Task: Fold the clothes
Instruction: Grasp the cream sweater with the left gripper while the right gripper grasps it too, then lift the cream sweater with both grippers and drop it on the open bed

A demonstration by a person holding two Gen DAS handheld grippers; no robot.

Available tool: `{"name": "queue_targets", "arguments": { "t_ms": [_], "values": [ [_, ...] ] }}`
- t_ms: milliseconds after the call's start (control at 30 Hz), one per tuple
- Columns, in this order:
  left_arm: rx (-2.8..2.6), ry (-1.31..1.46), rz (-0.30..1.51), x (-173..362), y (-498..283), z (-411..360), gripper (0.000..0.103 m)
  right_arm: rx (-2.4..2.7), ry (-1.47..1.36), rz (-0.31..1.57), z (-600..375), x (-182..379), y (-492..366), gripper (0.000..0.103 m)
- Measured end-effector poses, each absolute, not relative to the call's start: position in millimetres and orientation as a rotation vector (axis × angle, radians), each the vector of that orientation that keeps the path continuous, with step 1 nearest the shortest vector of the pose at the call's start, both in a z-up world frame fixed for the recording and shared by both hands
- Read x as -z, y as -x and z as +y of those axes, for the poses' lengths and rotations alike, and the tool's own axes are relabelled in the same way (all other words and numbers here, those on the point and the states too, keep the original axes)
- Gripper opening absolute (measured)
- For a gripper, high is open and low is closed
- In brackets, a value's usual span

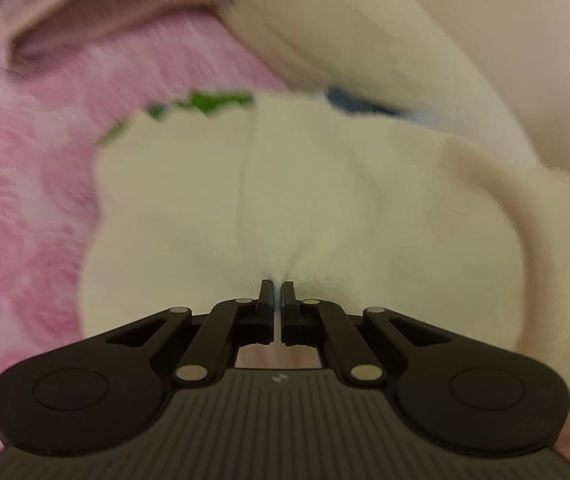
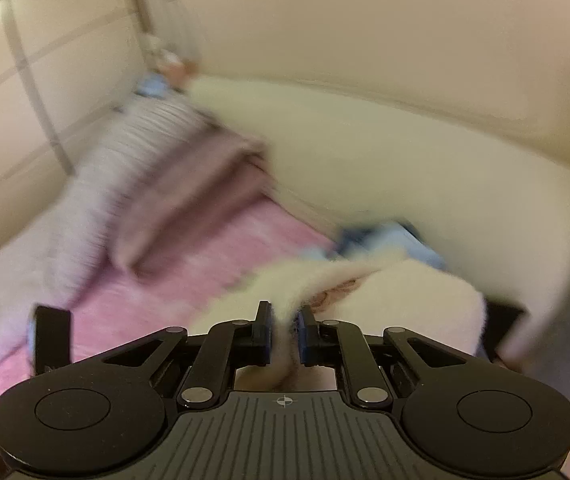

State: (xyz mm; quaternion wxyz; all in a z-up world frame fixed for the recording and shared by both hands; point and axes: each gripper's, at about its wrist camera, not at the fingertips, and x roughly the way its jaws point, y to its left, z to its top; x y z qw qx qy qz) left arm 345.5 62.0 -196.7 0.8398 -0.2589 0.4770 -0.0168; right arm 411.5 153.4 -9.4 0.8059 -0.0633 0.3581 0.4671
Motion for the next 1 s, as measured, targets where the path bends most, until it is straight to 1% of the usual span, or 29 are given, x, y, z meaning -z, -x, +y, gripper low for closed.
{"name": "queue_targets", "arguments": {
  "t_ms": [200,333,500,533,567,667,733,767,833,933,1000],
  "values": [
    [-0.135,0.615,0.830,144,-249,124,0.000,-1.261,0.127,0.574,179,-51,-344,0.011],
    [-0.255,0.691,0.704,111,-172,170,0.000,-1.451,0.111,0.480,210,-82,-274,0.011],
    [-0.440,0.743,0.525,59,-49,233,0.000,-1.673,0.024,0.397,255,-123,-178,0.010],
    [-0.479,0.734,0.487,45,-24,244,0.000,-1.720,-0.011,0.379,261,-133,-158,0.009],
    [-0.519,0.711,0.448,28,2,253,0.000,-1.766,-0.046,0.358,267,-143,-138,0.005],
    [-0.635,0.638,0.335,-22,78,278,0.000,-1.880,-0.147,0.281,278,-176,-78,0.005],
    [-0.707,0.579,0.280,-51,121,286,0.000,-1.914,-0.177,0.247,281,-189,-42,0.005],
    [-0.745,0.550,0.263,-63,141,289,0.000,-1.928,-0.173,0.251,282,-190,-27,0.005],
    [-0.812,0.520,0.289,-73,174,293,0.000,-1.964,-0.094,0.296,288,-181,-2,0.005],
    [-0.856,0.533,0.379,-60,207,294,0.000,-1.934,0.174,0.441,300,-141,29,0.007],
    [-0.865,0.568,0.468,-40,223,291,0.000,-1.872,0.381,0.553,308,-107,47,0.027]
  ]
}}
